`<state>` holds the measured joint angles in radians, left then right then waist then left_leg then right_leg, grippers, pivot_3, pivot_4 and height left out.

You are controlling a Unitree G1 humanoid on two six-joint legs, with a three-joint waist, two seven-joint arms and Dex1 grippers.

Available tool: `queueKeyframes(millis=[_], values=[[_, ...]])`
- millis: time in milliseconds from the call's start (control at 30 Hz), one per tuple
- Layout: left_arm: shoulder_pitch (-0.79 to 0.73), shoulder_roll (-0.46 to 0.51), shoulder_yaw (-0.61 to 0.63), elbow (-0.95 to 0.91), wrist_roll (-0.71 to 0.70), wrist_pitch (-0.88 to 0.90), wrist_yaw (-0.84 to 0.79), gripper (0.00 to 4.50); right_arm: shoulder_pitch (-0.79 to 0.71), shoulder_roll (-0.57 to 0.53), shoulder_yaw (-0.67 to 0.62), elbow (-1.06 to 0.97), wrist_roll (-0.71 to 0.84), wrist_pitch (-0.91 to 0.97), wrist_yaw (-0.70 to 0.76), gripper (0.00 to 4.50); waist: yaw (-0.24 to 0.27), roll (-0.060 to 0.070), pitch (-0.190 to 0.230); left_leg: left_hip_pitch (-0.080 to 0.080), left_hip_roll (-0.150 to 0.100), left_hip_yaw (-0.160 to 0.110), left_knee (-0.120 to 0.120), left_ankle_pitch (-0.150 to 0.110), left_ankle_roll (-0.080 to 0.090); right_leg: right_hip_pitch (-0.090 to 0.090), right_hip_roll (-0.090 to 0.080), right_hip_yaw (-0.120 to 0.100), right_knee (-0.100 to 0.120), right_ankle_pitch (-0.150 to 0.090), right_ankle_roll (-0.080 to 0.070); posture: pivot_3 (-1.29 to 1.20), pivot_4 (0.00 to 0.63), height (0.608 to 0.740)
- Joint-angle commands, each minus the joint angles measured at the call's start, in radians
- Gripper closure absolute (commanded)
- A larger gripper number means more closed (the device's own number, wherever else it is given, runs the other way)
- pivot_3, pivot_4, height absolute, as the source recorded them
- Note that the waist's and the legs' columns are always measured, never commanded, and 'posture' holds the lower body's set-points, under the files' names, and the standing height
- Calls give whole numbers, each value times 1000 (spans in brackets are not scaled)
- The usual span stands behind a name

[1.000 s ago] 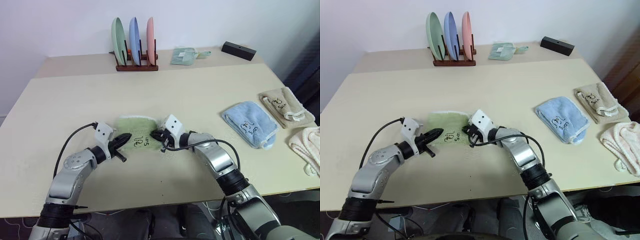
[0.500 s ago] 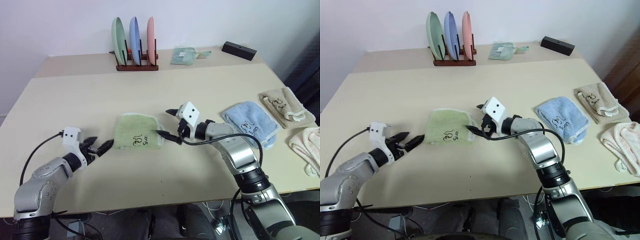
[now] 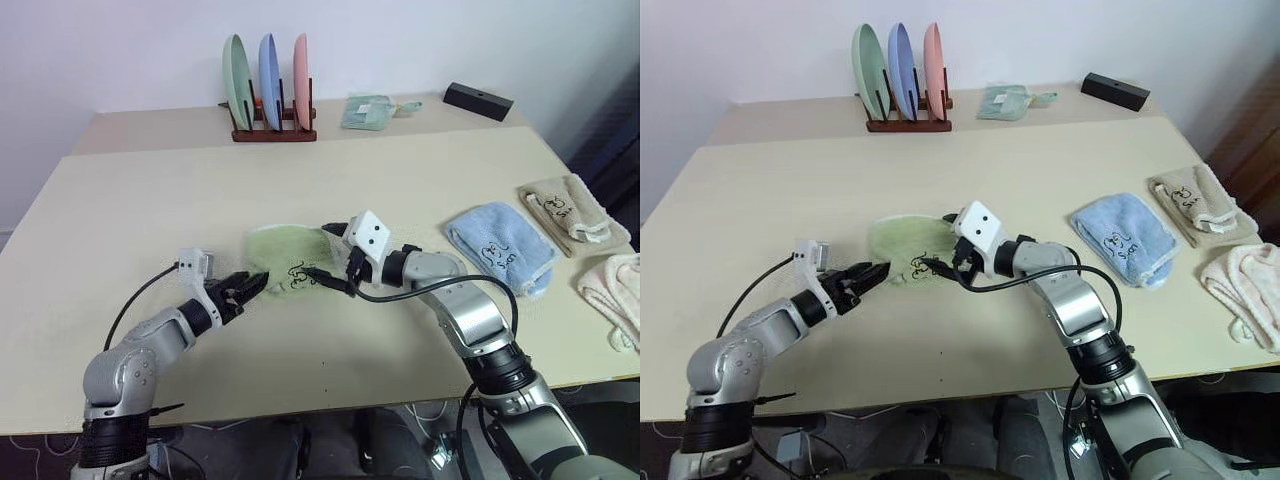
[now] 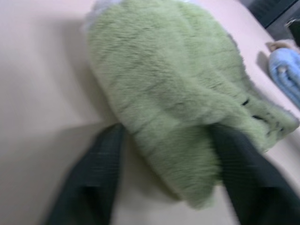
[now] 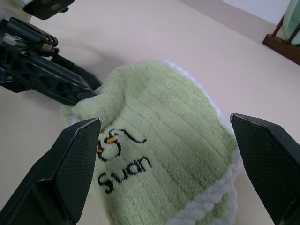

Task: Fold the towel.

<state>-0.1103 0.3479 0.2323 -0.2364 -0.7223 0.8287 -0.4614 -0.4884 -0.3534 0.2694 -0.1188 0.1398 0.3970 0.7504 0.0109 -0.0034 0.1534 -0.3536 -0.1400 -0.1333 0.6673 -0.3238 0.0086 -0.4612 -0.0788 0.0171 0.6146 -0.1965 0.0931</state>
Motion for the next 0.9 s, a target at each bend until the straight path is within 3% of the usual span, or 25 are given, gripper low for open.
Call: queueKeyframes(millis=[33, 100, 400, 633, 767, 900], values=[[-1, -5, 23, -18, -23, -4, 10, 3480, 2, 2, -1, -58, -3, -14, -9, 0, 0, 0, 0, 0, 0, 0, 0, 0, 0, 0, 0, 0, 0, 0, 0, 0, 150, 740], [6, -6, 21, -24, -27, -5, 13, 4446, 5, 4, 2, -63, -5, -11, -11, 0, 1, 0, 0, 0, 0, 0, 0, 0, 0, 0, 0, 0, 0, 0, 0, 0, 150, 740], [24, -32, 83, -78, -53, -63, 61, 4482, 1, 9, 12, -68, -5, -11, -11, 0, 1, 0, 0, 0, 0, 0, 0, 0, 0, 0, 0, 0, 0, 0, 0, 0, 150, 740], [56, -22, 314, -100, -72, -167, 199, 4482, -1, 2, 3, -68, -2, -14, -13, 0, -2, 0, 0, 0, 1, 0, 0, 0, 0, -1, 1, 0, 0, 0, 0, 0, 150, 740], [133, 2, 544, -60, -107, -249, 281, 4482, 8, 2, 6, -79, 2, -12, -11, 0, -3, 0, 0, 0, 0, 0, 0, 0, 0, 0, 1, 1, -1, 0, 0, 0, 150, 740], [253, -24, 648, -50, -112, -304, 299, 4482, 2, 5, 15, -64, 2, -25, 1, 0, 1, 0, 0, 0, 0, 1, 0, 0, 0, 0, 0, 1, -1, 0, 0, 0, 150, 740]])
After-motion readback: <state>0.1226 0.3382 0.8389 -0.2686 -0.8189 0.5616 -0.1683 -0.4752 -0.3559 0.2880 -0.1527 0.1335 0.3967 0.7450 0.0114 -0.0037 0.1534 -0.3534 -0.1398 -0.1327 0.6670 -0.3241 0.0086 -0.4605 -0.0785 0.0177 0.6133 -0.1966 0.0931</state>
